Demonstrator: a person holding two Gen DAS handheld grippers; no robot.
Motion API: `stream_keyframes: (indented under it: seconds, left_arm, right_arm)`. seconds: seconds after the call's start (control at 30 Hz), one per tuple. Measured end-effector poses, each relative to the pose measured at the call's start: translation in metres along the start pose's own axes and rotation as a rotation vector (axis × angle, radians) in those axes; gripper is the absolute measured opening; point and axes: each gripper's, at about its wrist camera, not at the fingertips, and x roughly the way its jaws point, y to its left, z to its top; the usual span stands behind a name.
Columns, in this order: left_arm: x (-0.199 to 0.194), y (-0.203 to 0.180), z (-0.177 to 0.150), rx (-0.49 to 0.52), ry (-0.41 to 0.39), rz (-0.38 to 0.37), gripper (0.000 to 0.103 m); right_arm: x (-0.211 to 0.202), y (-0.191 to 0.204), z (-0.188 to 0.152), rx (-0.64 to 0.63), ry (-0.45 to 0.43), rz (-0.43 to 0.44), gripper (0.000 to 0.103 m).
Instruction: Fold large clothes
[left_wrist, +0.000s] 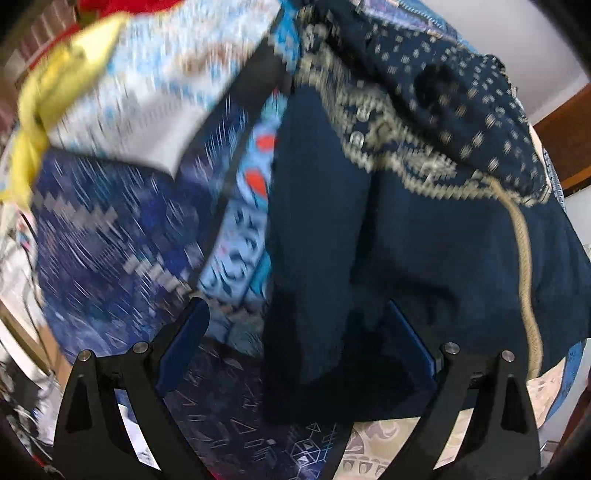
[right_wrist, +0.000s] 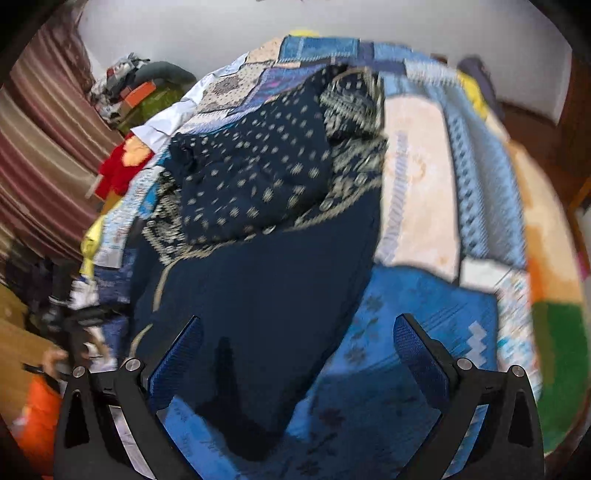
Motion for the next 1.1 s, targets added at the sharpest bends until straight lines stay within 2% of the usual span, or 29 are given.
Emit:
stream_keyframes:
  seconds: [0.03,0.1,0.13,0.17,0.2,0.27,0.3,0.37,0.4,0.43,0.47,0.53,0.77,0.9,0.97,1.03,1.1]
  left_arm:
    - [0.005,0.000,-0.002,-0.004,0.010,0.000,0.096]
    - [0.017,0.000,-0.007,-0.019,0.042,-0.027,0.094]
    - [0.021,-0.001,-0.008,-0.026,0.053,-0.050,0.087]
    - [0.023,-0.002,-0.009,-0.036,0.054,-0.071,0.084]
    - [0.022,-0.003,-0.010,-0.040,0.040,-0.074,0.082]
    - [0.017,-0.012,-0.009,0.004,0.025,-0.126,0.052]
    - [0.015,-0.017,-0.009,0.028,0.029,-0.144,0.046]
    - [0.008,-0.030,-0.009,0.083,0.012,-0.151,0.027]
    - [0.005,-0.037,-0.009,0.112,0.004,-0.143,0.021]
    - [0.001,-0.042,-0.009,0.128,-0.001,-0.139,0.009]
    - [-0.004,-0.047,-0.007,0.141,-0.010,-0.148,0.008]
    - [-0.016,-0.056,-0.001,0.149,-0.037,-0.168,0.008]
    - [-0.088,-0.082,0.042,0.187,-0.241,-0.193,0.008]
    - [-0.131,-0.080,0.086,0.182,-0.362,-0.220,0.008]
    - [-0.139,-0.079,0.117,0.177,-0.409,-0.231,0.008]
    - [-0.146,-0.083,0.137,0.181,-0.453,-0.219,0.008]
    - [-0.149,-0.086,0.163,0.166,-0.494,-0.173,0.008]
  right_arm:
    - [0.005,-0.002,-0.004,0.023,0.021,0.043,0.101]
    - [0.007,0.002,-0.007,0.003,0.001,0.033,0.096]
    - [0.008,0.005,-0.008,-0.018,-0.001,0.026,0.088]
    - [0.010,0.009,-0.008,-0.035,-0.001,0.024,0.079]
    - [0.012,0.011,-0.009,-0.044,-0.003,0.026,0.075]
    - [0.015,0.016,-0.008,-0.060,-0.006,0.026,0.057]
    - [0.017,0.018,-0.008,-0.071,-0.007,0.024,0.053]
    - [0.019,0.023,-0.007,-0.087,-0.010,0.033,0.034]
    - [0.019,0.025,-0.005,-0.088,-0.013,0.042,0.029]
    - [0.019,0.026,-0.004,-0.090,-0.012,0.053,0.019]
    - [0.020,0.027,-0.003,-0.090,-0.012,0.068,0.014]
    - [0.019,0.032,0.001,-0.097,-0.021,0.097,0.011]
    - [-0.002,0.042,0.031,-0.123,-0.149,0.116,0.009]
    - [-0.012,0.040,0.064,-0.113,-0.219,0.110,0.008]
    - [-0.017,0.038,0.085,-0.105,-0.253,0.100,0.007]
    - [-0.017,0.036,0.112,-0.102,-0.289,0.081,0.007]
    - [-0.015,0.034,0.133,-0.097,-0.309,0.065,0.007]
